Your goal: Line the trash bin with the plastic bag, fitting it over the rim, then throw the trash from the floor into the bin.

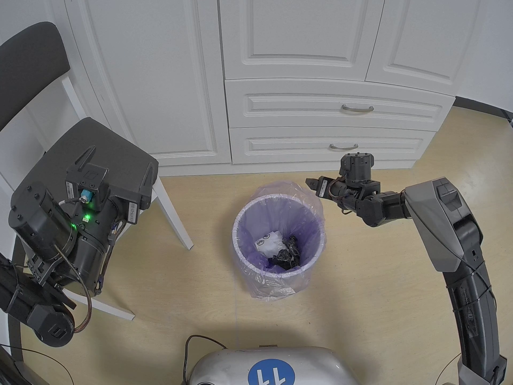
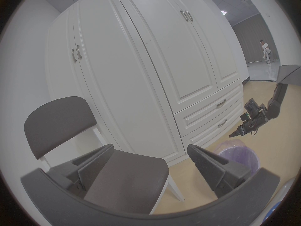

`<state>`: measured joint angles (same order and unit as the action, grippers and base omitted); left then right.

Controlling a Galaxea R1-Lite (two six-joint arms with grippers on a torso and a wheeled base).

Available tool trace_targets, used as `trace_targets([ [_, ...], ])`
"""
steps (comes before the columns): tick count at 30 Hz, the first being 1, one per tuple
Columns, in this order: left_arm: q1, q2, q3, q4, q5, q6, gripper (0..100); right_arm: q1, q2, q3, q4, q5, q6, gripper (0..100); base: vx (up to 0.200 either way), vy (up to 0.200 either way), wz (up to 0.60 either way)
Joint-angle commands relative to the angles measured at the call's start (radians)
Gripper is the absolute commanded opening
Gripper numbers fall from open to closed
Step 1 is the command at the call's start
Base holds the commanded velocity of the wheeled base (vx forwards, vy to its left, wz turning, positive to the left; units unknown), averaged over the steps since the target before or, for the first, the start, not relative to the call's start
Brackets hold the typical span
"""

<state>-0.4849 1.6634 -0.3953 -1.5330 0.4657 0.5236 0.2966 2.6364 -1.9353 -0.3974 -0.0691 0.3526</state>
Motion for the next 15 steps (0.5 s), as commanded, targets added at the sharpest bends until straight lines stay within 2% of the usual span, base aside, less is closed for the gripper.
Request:
trace_targets([
  [1, 0.0, 0.013, 0.001, -0.001, 0.001, 0.001, 100, -0.033, 0.091, -0.065, 0.057, 0.0, 0.013, 100, 0.0, 0.0, 0.0],
  [8, 0.0, 0.013, 0.003, -0.001, 0.001, 0.001, 100, -0.037, 0.108, -0.065, 0.077, 0.012, 0.019, 100, 0.0, 0.0, 0.0],
  [12, 0.0, 0.013, 0.003, -0.001, 0.001, 0.001, 100, -0.039, 0.073, -0.065, -0.017, 0.011, 0.094, 100, 0.0, 0.0, 0.0],
  [15, 0.0, 0.013, 0.003, -0.001, 0.001, 0.001, 100, -0.034, 0.043, -0.065, -0.044, 0.011, 0.103, 100, 0.0, 0.0, 0.0],
])
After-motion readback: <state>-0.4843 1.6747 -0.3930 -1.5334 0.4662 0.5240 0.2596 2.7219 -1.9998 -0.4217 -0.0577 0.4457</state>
